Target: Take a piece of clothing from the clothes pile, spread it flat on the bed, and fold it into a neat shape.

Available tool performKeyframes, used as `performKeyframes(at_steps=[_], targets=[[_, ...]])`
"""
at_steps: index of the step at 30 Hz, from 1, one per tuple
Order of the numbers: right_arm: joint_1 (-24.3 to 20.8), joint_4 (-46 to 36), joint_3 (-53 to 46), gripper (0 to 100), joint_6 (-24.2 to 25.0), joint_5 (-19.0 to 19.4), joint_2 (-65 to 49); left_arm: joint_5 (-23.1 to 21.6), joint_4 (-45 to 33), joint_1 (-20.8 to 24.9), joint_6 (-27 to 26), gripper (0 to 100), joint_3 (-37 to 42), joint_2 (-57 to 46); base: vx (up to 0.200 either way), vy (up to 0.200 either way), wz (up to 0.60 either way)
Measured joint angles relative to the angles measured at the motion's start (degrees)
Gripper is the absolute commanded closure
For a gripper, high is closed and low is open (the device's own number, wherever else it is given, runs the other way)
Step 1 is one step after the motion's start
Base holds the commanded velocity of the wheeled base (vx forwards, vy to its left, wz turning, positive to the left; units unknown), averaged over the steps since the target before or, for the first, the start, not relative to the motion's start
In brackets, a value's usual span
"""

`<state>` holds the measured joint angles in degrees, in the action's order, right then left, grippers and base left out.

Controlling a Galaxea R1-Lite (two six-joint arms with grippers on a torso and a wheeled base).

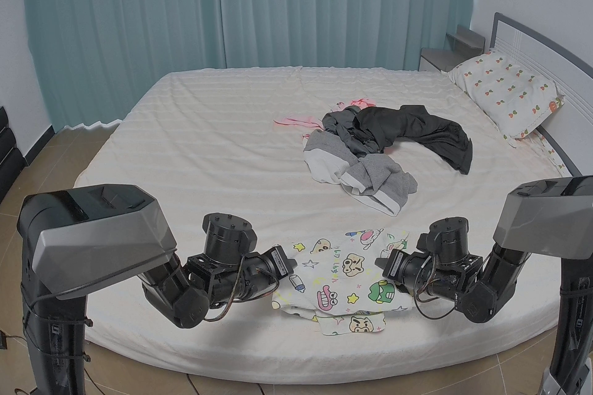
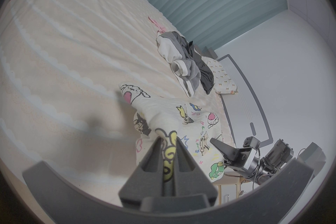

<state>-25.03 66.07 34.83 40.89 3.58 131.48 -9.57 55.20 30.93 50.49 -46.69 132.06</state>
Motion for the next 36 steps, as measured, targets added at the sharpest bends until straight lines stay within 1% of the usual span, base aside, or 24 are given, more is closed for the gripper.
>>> performKeyframes(at_steps=[5, 7, 10, 12, 18, 19, 20, 24, 28, 31, 36], targets=[[-0.02, -3.36, 0.09, 100, -0.79, 0.00, 0.37, 0.00, -0.18, -0.06, -0.51, 100, 0.35, 0.33, 0.000, 0.000, 0.00], [-0.05, -4.19, 0.15, 100, -1.62, 0.00, 0.61, 0.16, -0.21, -0.04, -1.72, 100, 0.55, 0.63, 0.000, 0.000, 0.00], [-0.13, -4.61, 0.52, 100, -2.60, 0.00, 1.38, 0.62, -0.21, 0.00, -4.90, 100, 1.00, 1.43, 0.000, 0.000, 0.00], [-0.29, -5.07, 1.00, 100, -3.15, 0.02, 2.18, 2.27, -0.21, 0.13, -7.30, 100, 1.33, 2.36, 0.000, 0.000, 0.00], [-0.46, -7.53, 2.00, 100, -3.89, 0.13, 3.43, 7.17, -0.18, 0.60, -12.09, 100, 1.60, 5.01, 0.000, 0.000, 0.00], [-0.44, -8.05, 2.07, 100, -4.19, 0.00, 3.54, 7.44, -0.21, 0.73, -12.24, 0, 1.62, 5.32, 0.000, 0.000, 0.00], [-0.44, -8.55, 2.10, 0, -4.63, -0.41, 3.64, 7.94, -0.27, 0.85, -12.42, 0, 1.68, 5.62, 0.000, 0.000, 0.00], [-0.20, -9.56, 2.16, 0, -5.69, -2.13, 4.11, 8.37, -2.21, 0.94, -12.57, 0, 1.90, 6.36, 0.000, 0.000, 0.00], [-0.30, -9.74, 2.18, 0, -6.68, -2.68, 4.46, 8.48, -4.05, 1.07, -12.62, 0, 1.94, 6.56, 0.000, 0.000, 0.00], [-0.22, -9.72, 2.11, 0, -7.50, -2.90, 4.47, 9.67, -4.05, 0.99, -12.64, 0, 1.96, 6.64, 0.000, 0.000, 0.00], [0.56, -9.97, 1.66, 0, -9.58, -4.71, 4.13, 10.47, -4.02, 0.82, -12.62, 0, 2.01, 6.64, 0.000, 0.000, 0.00]])
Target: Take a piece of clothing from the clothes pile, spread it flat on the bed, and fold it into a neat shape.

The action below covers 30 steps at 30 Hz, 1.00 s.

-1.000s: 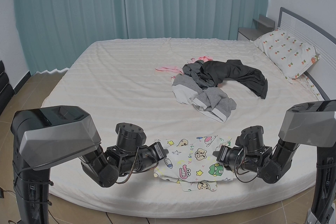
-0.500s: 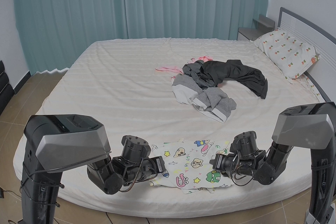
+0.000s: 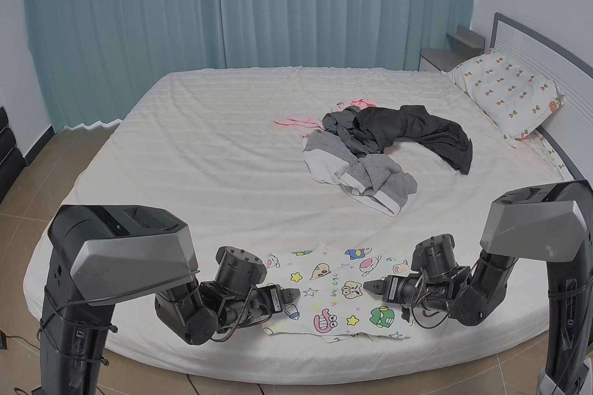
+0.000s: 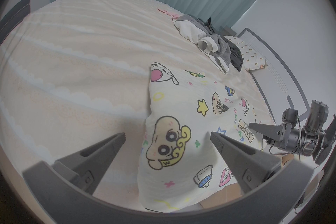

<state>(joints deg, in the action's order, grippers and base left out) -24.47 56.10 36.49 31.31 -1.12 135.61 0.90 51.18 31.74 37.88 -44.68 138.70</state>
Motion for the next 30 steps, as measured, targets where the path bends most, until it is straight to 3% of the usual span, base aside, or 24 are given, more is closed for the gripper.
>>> performKeyframes(at_steps=[10, 20, 25, 30], targets=[[5.42, -0.38, -3.78, 0, -1.19, -0.51, -5.89, -1.68, 0.69, -4.35, 0.57, 0, 3.30, -5.39, 0.000, 0.000, 0.00], [8.81, -0.66, -12.09, 0, -2.99, -1.89, -27.26, -1.22, 4.08, -9.48, 0.20, 0, 11.22, -22.55, 0.000, 0.000, 0.00], [9.45, -1.88, -16.37, 0, -6.86, -4.38, -40.88, 1.04, 4.17, -10.72, -2.22, 0, 15.88, -35.56, 0.000, 0.000, 0.00], [10.11, -7.28, -19.35, 0, -9.74, -8.12, -54.49, 6.42, -1.10, -10.86, -5.89, 0, 19.69, -49.26, 0.000, 0.000, 0.00]])
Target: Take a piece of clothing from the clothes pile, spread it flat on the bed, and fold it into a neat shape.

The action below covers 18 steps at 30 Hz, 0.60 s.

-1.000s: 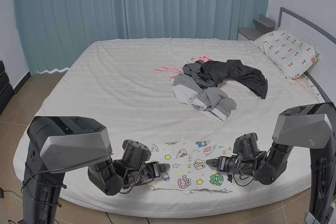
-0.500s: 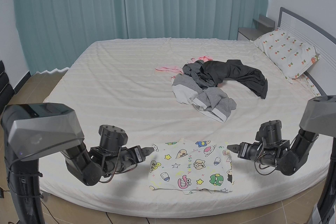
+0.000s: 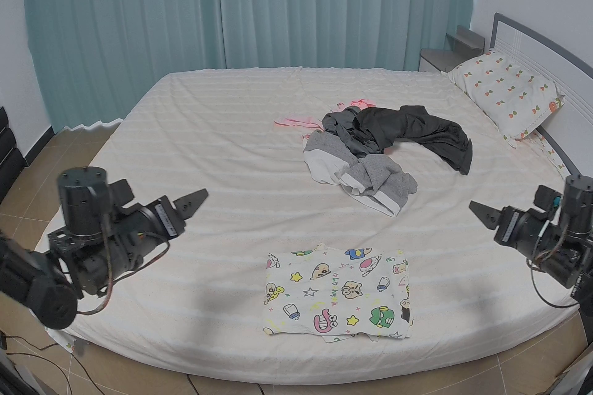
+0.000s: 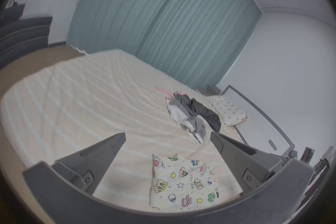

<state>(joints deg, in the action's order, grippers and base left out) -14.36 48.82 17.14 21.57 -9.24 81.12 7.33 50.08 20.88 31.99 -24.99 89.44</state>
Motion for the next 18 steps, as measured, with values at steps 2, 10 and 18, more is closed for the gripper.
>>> performKeyframes(at_steps=[2, 10, 18], targets=[[0.56, -3.61, -0.89, 0, -0.85, -1.29, -5.88, 2.94, -3.85, 0.41, -1.34, 0, 1.16, -5.90, 0.000, 0.000, 0.00], [5.11, -21.24, -2.93, 0, -3.17, -4.55, -28.09, 14.73, -21.72, 3.07, -6.07, 0, 3.61, -26.97, 0.000, 0.000, 0.00], [11.75, -37.36, -3.94, 0, -9.83, -5.45, -49.57, 25.80, -39.81, 4.30, -9.63, 0, 4.77, -43.30, 0.000, 0.000, 0.00]])
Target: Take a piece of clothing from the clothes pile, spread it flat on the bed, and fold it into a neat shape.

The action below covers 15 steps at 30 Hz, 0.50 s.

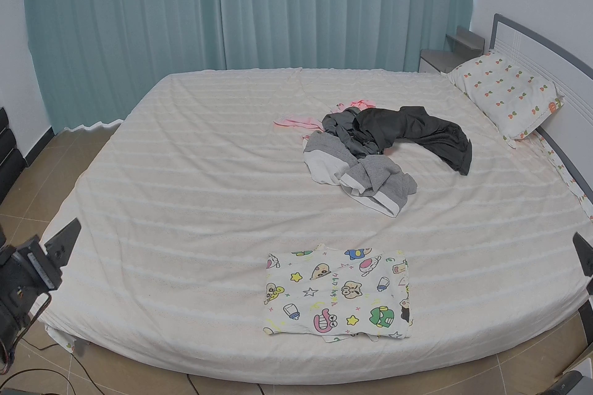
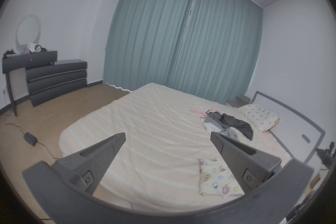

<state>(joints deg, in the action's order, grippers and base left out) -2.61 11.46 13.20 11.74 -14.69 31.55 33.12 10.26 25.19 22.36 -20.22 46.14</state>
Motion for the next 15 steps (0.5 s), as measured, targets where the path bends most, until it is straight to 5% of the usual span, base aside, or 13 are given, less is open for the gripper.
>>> performKeyframes(at_steps=[9, 15], targets=[[2.82, -12.91, -2.27, 0, -7.34, 1.74, -16.48, 3.04, -13.52, -3.66, -4.02, 0, 0.83, -14.14, 0.000, 0.000, 0.00], [3.10, -15.86, -6.03, 0, -11.69, 1.78, -24.70, 3.11, -21.81, -8.41, -12.00, 0, 2.04, -24.98, 0.000, 0.000, 0.00]])
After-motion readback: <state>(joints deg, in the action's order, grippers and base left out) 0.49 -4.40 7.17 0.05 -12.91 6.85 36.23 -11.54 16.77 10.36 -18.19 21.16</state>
